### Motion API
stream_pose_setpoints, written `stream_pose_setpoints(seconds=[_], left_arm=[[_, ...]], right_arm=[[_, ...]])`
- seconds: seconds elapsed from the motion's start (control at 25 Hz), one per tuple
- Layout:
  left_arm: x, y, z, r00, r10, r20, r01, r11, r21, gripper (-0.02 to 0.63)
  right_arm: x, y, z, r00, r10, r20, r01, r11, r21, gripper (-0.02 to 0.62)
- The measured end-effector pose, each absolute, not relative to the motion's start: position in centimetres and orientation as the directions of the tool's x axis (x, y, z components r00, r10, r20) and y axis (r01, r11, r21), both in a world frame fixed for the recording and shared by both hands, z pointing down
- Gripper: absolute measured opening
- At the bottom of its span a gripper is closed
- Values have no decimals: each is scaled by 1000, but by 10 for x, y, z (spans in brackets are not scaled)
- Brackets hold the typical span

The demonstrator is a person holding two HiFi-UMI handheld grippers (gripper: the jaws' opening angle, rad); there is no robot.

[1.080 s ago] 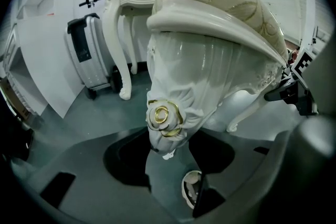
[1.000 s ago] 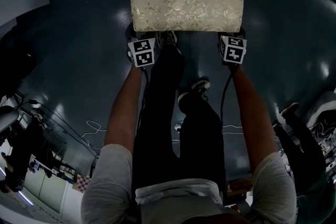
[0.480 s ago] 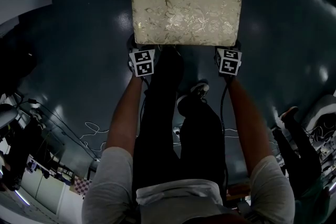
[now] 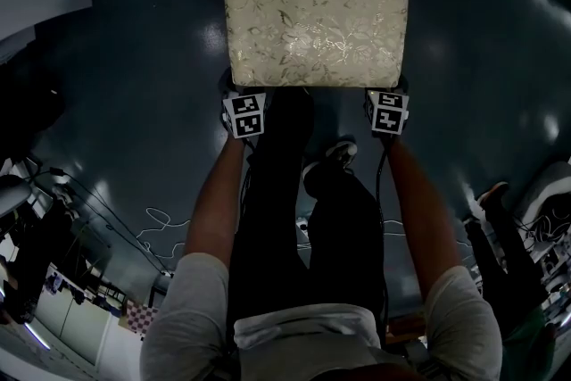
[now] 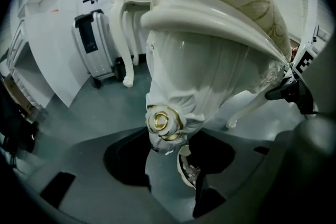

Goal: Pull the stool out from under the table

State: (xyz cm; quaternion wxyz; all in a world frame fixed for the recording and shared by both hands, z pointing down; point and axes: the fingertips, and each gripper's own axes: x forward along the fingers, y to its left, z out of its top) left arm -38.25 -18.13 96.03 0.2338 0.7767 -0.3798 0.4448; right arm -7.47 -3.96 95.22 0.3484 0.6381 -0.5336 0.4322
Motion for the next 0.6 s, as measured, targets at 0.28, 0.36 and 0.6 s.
stream_pose_setpoints(seconds=[0.28,0.36,0.6], left_arm=[[-384,-181,957,265,-386,884,-808,-589,-14,235],[-387,-180,951,230,-389,892,-807,-589,-49,235],[-390,-166,914,223,-409,885,-834,-551,-44,193]], right_arm=[[-75,-42,949,48,-361,931,-986,-169,-15,255],[-78,-42,943,50,-358,932,-986,-167,-11,258],[-86,-27,911,44,-352,935,-983,-182,-22,258]])
